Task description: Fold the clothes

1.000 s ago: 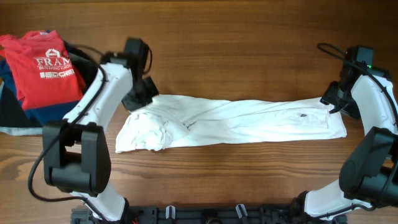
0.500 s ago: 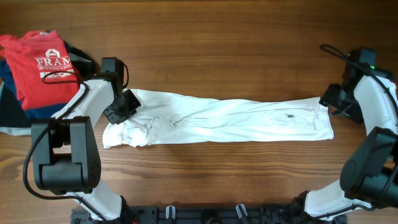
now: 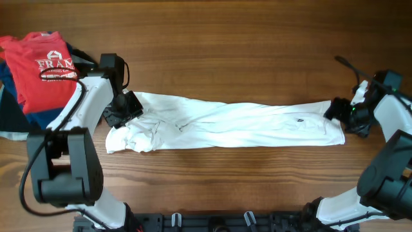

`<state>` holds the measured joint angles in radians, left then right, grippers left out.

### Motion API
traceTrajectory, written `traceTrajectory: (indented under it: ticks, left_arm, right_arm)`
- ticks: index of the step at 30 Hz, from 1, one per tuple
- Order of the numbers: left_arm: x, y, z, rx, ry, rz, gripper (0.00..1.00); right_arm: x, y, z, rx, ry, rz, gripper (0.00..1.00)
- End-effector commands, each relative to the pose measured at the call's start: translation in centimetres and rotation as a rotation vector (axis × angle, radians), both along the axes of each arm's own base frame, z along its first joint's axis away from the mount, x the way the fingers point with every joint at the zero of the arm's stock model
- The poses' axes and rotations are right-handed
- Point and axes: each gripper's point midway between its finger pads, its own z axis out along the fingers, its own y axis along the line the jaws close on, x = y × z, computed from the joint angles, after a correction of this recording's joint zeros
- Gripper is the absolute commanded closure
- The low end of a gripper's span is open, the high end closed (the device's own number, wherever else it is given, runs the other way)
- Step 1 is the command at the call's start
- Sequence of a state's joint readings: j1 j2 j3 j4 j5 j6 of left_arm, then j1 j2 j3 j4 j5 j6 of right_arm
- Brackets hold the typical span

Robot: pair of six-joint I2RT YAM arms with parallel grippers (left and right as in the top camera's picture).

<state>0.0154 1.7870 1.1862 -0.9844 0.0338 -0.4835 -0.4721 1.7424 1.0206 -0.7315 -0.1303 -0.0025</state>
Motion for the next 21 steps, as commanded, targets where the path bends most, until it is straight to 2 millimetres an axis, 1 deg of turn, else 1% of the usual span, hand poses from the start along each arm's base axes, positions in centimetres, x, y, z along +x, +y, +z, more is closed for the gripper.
traceTrajectory:
  ticks: [1, 2, 6, 7, 8, 9, 11, 13, 15, 16, 18, 20, 21]
  left_arm:
    - [1.1, -0.8, 2.7, -0.063, -0.091, -0.001, 0.55]
    - [1.1, -0.9, 2.9, -0.066, -0.096, -0.001, 0.55]
    - [1.1, -0.9, 3.0, -0.069, -0.100, -0.002, 0.54]
    - [1.1, -0.9, 3.0, -0.069, -0.101, -0.002, 0.54]
    - [1.1, -0.9, 3.0, -0.069, -0.101, -0.002, 0.54]
    - [1.1, -0.9, 3.0, -0.069, -0.101, -0.002, 0.54]
    - [1.1, -0.9, 3.0, -0.069, -0.101, -0.002, 0.54]
    - [1.1, -0.9, 3.0, -0.069, -0.101, -0.002, 0.54]
    - [1.0, -1.1, 3.0, -0.081, -0.098, -0.002, 0.55]
    - [1.0, -1.3, 3.1, -0.090, -0.097, -0.003, 0.55]
    - [0.9, -1.5, 3.2, -0.100, -0.098, -0.005, 0.55]
    - [1.0, -1.7, 3.4, -0.113, -0.104, -0.009, 0.56]
    - [1.0, -1.8, 3.6, -0.117, -0.110, -0.010, 0.55]
  right_arm:
    - [-0.6, 1.5, -1.1, 0.044, -0.024, 0.058, 0.17]
    - [-0.7, 1.6, -1.4, 0.046, -0.023, 0.057, 0.16]
    - [-0.6, 3.2, -1.8, 0.118, -0.060, 0.072, 0.17]
    - [-0.7, 3.5, -2.0, 0.123, -0.056, 0.077, 0.24]
    - [-0.8, 3.7, -2.0, 0.125, -0.052, 0.085, 0.33]
    - [-0.7, 3.9, -2.0, 0.125, -0.051, 0.092, 0.46]
    - [-0.5, 4.1, -2.0, 0.123, -0.054, 0.099, 0.59]
    - [-0.4, 4.1, -2.0, 0.121, -0.059, 0.098, 0.70]
    - [-0.3, 3.9, -2.0, 0.110, -0.060, 0.096, 0.93]
    - [-0.4, 3.3, -2.0, 0.082, -0.046, 0.073, 0.96]
    - [-0.7, 1.1, -1.7, -0.011, 0.004, -0.033, 0.96]
    - [-0.6, -0.8, -0.8, -0.071, 0.024, -0.117, 0.96]
    - [-0.5, -2.0, 0.0, -0.096, 0.026, -0.161, 0.96]
